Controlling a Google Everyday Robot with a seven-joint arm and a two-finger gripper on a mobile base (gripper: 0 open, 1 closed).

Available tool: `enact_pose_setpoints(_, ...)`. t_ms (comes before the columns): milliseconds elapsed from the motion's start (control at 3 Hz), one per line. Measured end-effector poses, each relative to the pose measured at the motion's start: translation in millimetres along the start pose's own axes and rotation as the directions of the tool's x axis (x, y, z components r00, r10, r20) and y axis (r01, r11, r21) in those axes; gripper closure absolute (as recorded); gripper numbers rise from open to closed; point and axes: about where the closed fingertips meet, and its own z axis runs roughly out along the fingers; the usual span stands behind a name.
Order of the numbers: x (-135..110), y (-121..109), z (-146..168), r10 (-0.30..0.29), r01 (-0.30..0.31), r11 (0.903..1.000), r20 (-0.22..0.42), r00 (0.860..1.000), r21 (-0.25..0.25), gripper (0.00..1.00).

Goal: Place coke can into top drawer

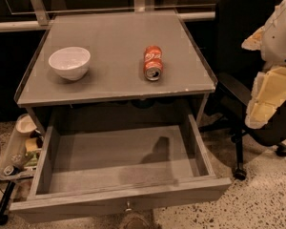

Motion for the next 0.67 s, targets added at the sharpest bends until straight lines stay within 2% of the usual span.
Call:
enact_pose_setpoints(333, 0.0, 0.0, 0.0, 0.0, 0.0, 1.0, 0.0, 1.0, 0.0, 0.0)
enact_pose_setpoints(667, -8.1, -15.6, 9.5, 0.076, -0.076, 0.9971, -0.002, 0.997, 0.005, 0.0)
